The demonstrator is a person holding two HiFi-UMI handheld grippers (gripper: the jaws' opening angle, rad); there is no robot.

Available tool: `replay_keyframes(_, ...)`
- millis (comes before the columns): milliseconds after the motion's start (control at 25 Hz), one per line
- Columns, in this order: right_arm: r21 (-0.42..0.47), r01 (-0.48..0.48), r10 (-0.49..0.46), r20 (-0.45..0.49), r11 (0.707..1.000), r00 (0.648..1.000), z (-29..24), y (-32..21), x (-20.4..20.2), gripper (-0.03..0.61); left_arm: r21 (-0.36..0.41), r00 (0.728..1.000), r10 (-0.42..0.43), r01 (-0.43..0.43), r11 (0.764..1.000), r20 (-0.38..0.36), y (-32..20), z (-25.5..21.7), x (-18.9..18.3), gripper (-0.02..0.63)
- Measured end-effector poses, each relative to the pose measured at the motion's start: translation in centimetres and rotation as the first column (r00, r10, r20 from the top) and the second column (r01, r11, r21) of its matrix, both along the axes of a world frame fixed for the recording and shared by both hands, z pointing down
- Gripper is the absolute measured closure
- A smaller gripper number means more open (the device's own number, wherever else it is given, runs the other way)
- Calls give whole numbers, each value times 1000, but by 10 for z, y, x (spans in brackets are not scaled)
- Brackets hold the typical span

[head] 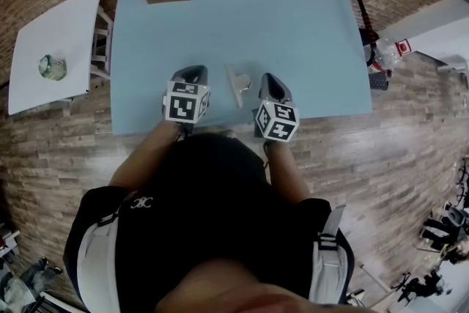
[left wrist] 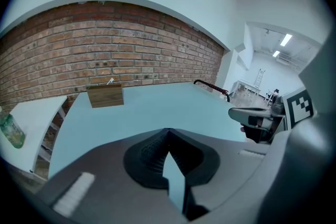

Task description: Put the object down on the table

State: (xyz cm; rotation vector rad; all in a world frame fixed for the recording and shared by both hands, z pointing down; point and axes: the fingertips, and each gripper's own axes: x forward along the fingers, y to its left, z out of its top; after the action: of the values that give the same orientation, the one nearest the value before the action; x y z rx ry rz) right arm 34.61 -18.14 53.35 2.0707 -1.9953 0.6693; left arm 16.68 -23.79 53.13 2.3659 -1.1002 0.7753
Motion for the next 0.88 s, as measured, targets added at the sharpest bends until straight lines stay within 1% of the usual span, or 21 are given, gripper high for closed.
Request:
replay_keyframes(120, -25, 30, -30, 5, 999, 1000, 11, -6, 4, 563, -1, 1000, -25, 25, 1000, 15, -2, 0, -2, 615)
replay_keyframes(200, -56, 55, -54, 21, 997, 998, 26, -8, 6, 563, -5, 998, -50, 50, 999, 33, 1, 2, -8, 615)
replay_keyframes(360, -141, 114, -107, 60, 983, 992, 68, -6, 7, 563, -26, 990, -108, 111, 994, 91, 15, 13, -23, 615)
replay_keyframes(440, -159, 135, -125, 77, 978, 989, 83, -6, 7, 563, -33, 983, -137, 142, 989, 121, 22, 15, -31, 615)
replay_keyframes(600, -151, 144, -132, 87, 978, 988, 94, -12, 11, 565, -36, 972, -184, 191, 981, 143, 33, 19, -39, 615)
replay_keyframes(880, -90, 230, -229, 16, 969, 973, 76, -22, -11, 566, -46, 966, -225, 233, 971, 126, 43, 27, -47, 615)
